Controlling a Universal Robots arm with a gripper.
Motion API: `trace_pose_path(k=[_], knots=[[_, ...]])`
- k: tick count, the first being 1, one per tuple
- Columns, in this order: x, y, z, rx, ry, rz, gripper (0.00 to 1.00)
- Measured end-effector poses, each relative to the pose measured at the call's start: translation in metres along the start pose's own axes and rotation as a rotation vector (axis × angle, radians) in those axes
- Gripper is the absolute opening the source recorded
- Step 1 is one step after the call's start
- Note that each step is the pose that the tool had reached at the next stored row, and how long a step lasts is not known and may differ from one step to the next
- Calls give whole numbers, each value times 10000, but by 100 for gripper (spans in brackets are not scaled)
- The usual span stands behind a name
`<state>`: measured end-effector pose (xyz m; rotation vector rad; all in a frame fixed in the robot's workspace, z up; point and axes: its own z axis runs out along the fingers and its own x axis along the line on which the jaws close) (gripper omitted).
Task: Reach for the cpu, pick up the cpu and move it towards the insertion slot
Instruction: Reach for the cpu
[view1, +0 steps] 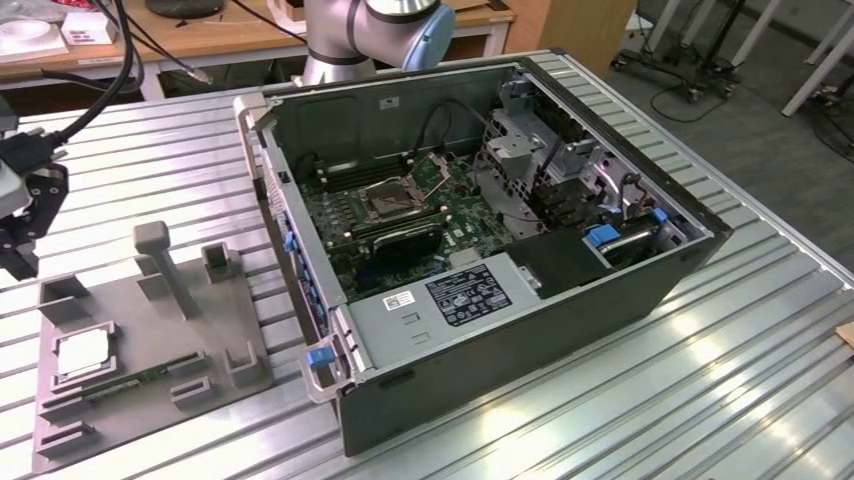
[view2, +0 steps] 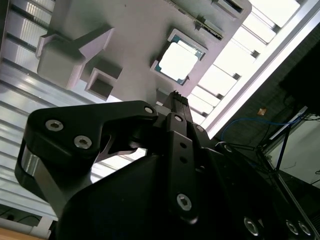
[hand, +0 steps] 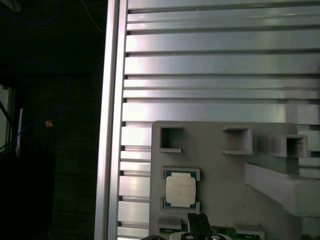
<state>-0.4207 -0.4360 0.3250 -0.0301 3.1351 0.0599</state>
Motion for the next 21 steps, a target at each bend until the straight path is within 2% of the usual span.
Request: trace_pose_path(k=[3,21], knots=[[0,-2,41,0,0,-1,10],[0,-3,73,-11,-2,0,10]])
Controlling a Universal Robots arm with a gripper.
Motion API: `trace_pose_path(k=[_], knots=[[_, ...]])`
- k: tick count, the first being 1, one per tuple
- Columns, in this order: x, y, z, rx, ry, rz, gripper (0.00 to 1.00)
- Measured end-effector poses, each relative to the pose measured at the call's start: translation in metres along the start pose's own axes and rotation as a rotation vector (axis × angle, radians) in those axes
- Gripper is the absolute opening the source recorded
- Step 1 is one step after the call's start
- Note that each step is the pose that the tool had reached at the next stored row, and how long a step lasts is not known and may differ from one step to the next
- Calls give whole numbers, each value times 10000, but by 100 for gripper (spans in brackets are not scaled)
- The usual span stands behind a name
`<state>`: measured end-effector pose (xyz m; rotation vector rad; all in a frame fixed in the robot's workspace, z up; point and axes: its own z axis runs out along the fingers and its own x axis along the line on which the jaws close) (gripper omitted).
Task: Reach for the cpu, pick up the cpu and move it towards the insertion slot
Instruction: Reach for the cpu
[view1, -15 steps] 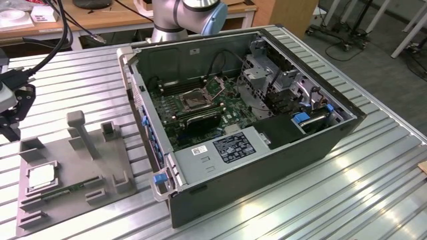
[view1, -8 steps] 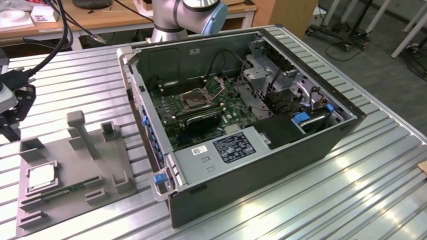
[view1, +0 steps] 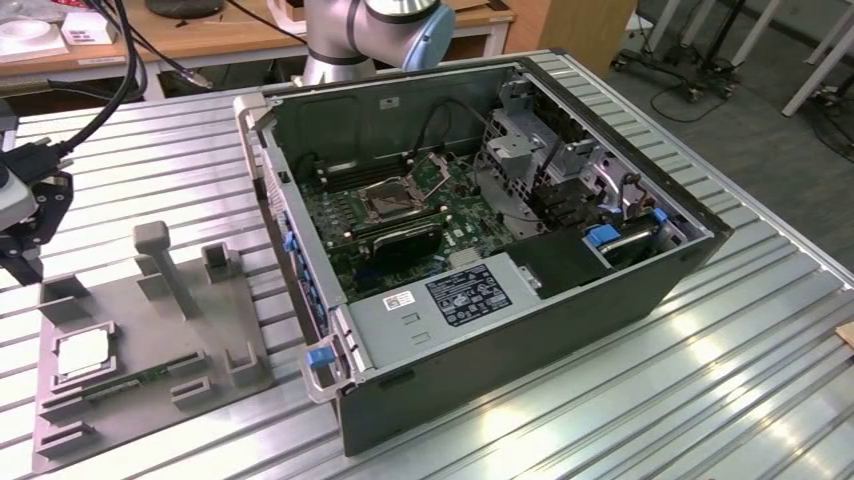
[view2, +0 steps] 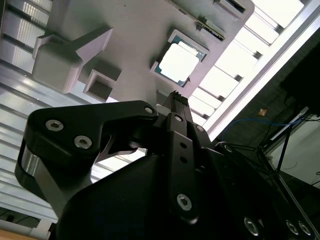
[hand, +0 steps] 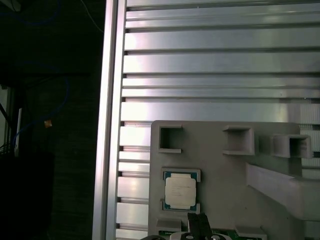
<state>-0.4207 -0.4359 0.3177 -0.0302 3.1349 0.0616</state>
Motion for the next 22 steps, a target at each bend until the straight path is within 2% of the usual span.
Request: trace_pose_path(k=[12,22], knots=[[1,-2,42,0,0,0,10],[13,-7,168,1,1,0,10]])
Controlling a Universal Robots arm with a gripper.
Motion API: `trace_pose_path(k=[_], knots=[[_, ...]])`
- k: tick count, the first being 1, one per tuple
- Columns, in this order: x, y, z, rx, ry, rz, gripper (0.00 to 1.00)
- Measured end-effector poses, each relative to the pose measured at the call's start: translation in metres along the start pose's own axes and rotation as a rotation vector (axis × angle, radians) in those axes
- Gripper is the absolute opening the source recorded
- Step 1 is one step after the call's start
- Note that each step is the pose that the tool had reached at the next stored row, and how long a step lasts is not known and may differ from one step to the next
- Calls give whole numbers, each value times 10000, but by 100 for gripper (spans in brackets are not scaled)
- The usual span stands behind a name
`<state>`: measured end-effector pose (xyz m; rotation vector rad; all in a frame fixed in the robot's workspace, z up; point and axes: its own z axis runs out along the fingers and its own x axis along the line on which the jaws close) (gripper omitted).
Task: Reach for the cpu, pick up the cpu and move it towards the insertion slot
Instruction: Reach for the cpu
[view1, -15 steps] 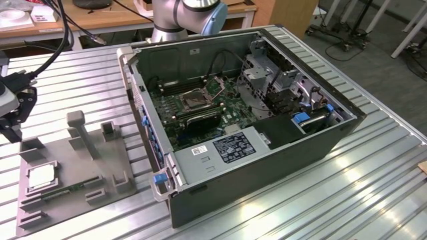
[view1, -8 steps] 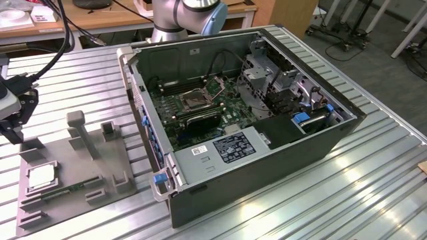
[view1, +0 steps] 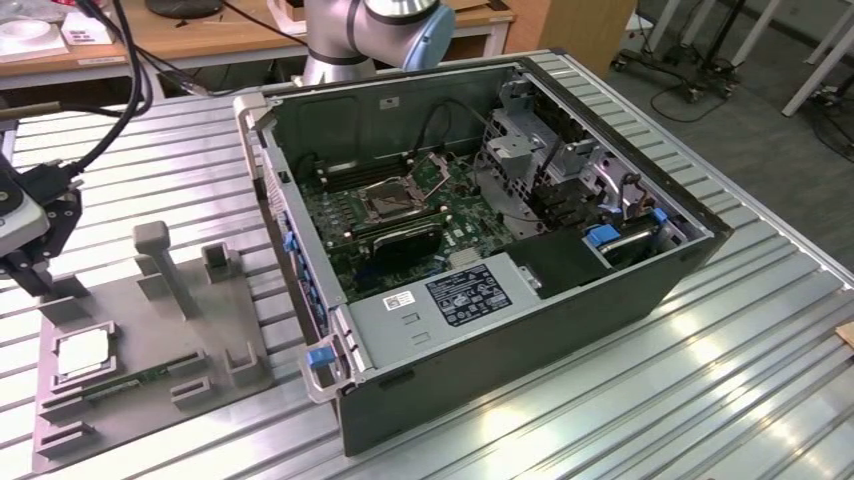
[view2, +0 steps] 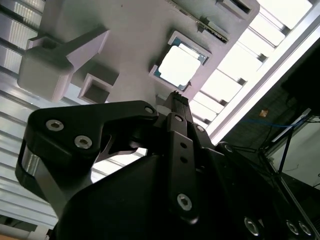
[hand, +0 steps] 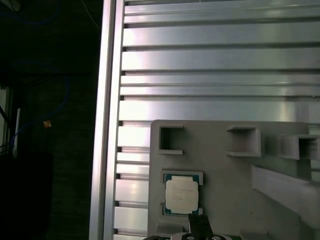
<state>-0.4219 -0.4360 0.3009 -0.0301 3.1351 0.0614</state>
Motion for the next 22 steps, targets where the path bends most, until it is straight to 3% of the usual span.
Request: trace_pose_path(k=[9,22], knots=[[50,-4,120,3,0,0,10],[54,-6,171,9,0,-1,10]])
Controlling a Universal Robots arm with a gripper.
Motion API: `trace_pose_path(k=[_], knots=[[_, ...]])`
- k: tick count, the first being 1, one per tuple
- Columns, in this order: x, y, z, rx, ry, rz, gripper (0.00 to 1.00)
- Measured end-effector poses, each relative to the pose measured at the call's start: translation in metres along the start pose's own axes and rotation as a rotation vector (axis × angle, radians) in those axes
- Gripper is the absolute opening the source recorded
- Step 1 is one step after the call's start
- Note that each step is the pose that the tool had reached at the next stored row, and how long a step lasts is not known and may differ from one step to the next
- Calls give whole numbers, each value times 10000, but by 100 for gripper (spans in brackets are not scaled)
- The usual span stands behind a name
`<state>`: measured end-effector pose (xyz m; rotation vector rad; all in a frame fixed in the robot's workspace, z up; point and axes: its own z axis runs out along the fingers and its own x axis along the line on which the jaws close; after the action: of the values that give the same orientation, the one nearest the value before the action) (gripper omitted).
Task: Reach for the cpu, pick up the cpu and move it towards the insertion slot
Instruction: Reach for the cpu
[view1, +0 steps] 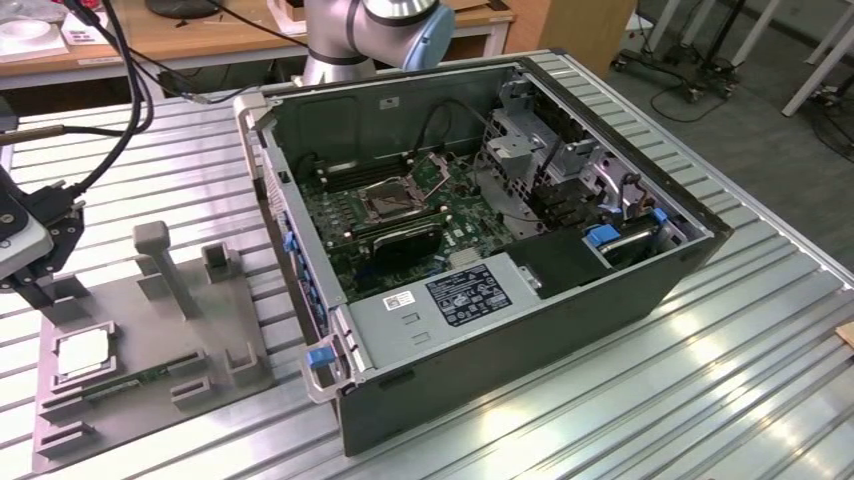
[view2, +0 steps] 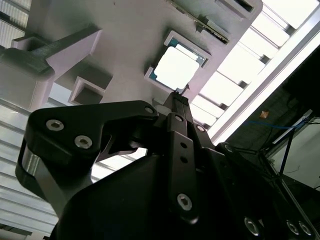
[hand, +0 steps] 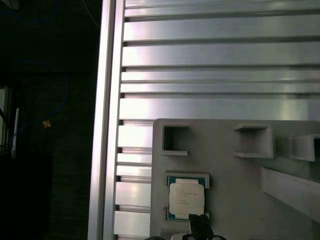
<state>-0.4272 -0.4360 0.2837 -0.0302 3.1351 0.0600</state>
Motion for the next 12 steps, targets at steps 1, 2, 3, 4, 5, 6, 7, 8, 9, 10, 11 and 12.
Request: trace_pose_path(k=[1,2,3,4,5,6,7,8,9,10,11,12], knots=[[0,0,1,1,2,0,10],[0,0,1,2,2,0,10],[0,0,1,2,2,0,10],[0,0,4,0,0,0,10],[0,0,6,0,0,0,10],[0,0,5,0,0,1,10],[0,0,5,0,0,0,10],[0,0,7,0,0,0,10],[0,0,10,-1,-2,0,10],[0,0,14,-2,-3,0,10],[0,-1,18,-1,-2,0,10],[0,-1,19,0,0,0,10]])
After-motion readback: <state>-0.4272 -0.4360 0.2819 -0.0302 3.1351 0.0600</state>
